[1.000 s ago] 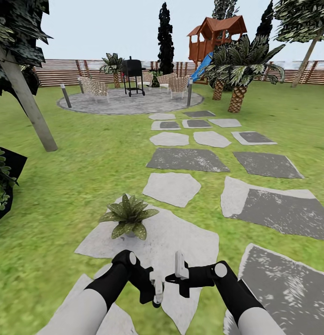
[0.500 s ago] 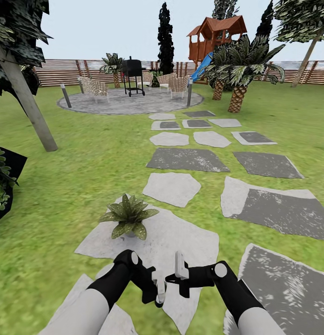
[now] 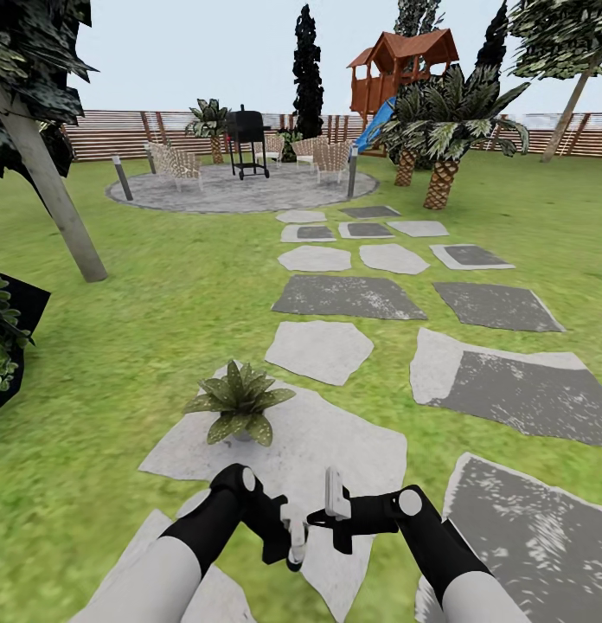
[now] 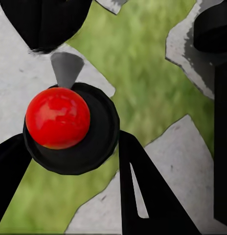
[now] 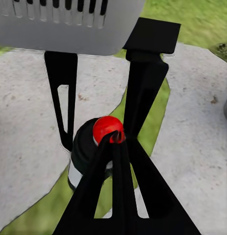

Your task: Pick up the pesticide atomizer in the garden and spray insectifuge to fully cover both potted plants in the garden.

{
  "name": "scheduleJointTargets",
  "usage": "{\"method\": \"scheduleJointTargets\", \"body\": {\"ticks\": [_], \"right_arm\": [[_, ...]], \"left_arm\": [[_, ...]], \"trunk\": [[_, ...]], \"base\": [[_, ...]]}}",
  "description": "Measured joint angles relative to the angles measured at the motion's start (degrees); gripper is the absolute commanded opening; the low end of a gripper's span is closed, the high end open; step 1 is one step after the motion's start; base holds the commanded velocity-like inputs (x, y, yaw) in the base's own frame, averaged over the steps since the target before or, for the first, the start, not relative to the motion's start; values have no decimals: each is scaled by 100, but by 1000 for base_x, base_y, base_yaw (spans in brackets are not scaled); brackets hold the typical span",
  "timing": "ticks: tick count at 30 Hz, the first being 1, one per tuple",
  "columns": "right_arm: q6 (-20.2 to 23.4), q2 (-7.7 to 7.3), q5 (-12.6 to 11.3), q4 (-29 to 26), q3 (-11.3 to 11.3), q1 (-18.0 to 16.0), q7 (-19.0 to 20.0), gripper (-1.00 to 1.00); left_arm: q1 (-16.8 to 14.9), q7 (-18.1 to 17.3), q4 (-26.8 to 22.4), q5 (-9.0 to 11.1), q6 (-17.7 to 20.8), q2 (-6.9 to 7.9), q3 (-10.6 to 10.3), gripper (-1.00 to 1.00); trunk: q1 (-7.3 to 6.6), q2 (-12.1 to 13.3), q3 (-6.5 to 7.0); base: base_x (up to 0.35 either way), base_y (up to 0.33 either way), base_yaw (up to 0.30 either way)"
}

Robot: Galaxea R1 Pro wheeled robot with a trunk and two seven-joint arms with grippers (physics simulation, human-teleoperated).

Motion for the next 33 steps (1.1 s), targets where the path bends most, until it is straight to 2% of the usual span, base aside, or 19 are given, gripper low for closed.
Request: {"method": "scheduleJointTargets", "body": {"ticks": [6,9,12,15,21,26,27,29,33], "right_arm": [[0,0,0,-1,2,0,0,-100],[0,0,3,0,2,0,0,-100],[0,0,12,2,3,0,0,-100],[0,0,17,8,3,0,0,-100],[0,-7,25,16,3,0,0,-100],[-5,-15,34,37,-1,0,0,-100],[-6,-16,35,40,-3,0,-3,100],[-9,-22,35,49,-4,0,-10,100],[-6,-56,34,269,-19,0,-96,100]], "left_arm": [[14,-40,5,-3,-50,91,14,-100],[7,-57,1,117,-67,201,30,-100],[6,-66,1,218,-85,336,177,-100],[6,-76,1,233,-216,405,251,-100],[6,-79,1,235,-282,706,266,-100],[38,-83,3,220,-290,1022,288,-100],[52,-83,3,233,-291,1114,290,-100],[82,-84,3,316,-297,1252,293,-100],[101,-17,16,342,-283,1313,291,-100]], "trunk": [[0,0,0],[0,0,0],[0,0,0],[0,0,0],[0,0,0],[0,0,0],[0,0,0],[0,0,0],[0,0,0]], "base": [[0,0,0],[0,0,0],[0,0,0],[0,0,0],[0,0,0],[0,0,0],[0,0,0],[0,0,0],[0,0,0]]}}
